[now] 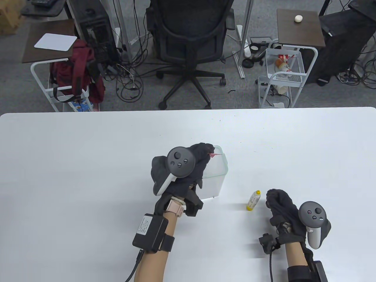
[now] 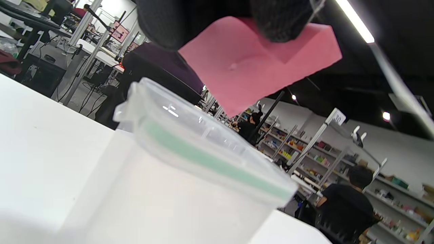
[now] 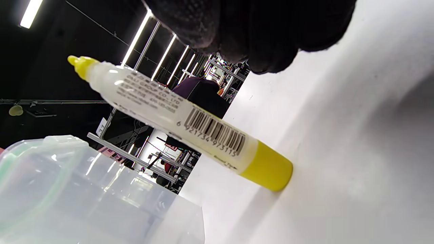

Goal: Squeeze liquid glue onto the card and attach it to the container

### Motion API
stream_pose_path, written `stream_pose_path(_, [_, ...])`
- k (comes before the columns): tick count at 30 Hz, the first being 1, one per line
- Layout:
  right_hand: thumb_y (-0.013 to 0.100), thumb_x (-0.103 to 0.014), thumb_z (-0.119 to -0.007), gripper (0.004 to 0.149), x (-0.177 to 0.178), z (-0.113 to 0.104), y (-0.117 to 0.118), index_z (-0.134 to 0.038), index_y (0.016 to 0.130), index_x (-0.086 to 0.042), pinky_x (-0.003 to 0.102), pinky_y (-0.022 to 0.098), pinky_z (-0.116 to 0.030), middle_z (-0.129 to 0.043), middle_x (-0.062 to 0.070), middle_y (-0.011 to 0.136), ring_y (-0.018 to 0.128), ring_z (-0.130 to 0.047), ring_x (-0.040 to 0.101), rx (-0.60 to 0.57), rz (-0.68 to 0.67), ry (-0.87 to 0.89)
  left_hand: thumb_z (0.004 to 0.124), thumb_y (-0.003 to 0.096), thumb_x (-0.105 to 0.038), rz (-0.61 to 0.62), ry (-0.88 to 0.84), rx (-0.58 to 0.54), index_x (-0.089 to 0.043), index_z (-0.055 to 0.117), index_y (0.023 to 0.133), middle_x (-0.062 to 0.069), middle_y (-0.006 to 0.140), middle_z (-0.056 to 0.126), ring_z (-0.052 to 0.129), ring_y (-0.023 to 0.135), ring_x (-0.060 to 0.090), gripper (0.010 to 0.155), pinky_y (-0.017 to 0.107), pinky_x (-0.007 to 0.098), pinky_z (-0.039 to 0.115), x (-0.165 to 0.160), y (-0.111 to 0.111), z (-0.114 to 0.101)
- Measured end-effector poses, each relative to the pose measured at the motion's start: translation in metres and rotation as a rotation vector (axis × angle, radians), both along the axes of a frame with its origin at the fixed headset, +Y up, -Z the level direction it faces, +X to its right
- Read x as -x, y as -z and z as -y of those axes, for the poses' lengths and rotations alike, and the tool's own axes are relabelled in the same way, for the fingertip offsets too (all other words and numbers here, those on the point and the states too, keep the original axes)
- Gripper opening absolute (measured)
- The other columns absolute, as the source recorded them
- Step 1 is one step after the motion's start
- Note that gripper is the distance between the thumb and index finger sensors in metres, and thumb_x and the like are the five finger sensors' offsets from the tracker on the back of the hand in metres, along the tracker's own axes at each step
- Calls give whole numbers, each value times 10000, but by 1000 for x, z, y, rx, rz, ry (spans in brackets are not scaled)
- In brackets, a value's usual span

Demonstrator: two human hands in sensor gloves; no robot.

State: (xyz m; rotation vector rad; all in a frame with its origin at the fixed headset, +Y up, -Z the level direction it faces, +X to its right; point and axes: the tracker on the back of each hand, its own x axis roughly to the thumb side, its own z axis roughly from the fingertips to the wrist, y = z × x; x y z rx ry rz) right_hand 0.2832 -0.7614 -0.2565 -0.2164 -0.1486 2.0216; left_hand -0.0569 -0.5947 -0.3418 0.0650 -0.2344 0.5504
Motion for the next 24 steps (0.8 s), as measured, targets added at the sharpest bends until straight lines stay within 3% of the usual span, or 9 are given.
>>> stream_pose_path(13, [590, -220, -681, 356, -10, 2, 2, -666, 926, -106, 516, 587, -722, -719, 179, 923, 736, -823, 387, 11, 13, 36, 712, 477, -442, 213, 57, 162, -422, 740, 934, -152, 1075, 761, 684, 1095, 132, 458, 862, 321, 562, 2, 19, 17])
stream_pose_path(24, [589, -221, -682, 353, -6, 4, 3, -667, 924, -112, 517, 588, -723, -720, 178, 922, 736, -824, 387, 2, 24, 28, 773, 468, -395, 245, 177, 129, -439, 785, 871, -222, 1090, 725, 655, 1117, 66, 405, 867, 264, 554, 5, 21, 17])
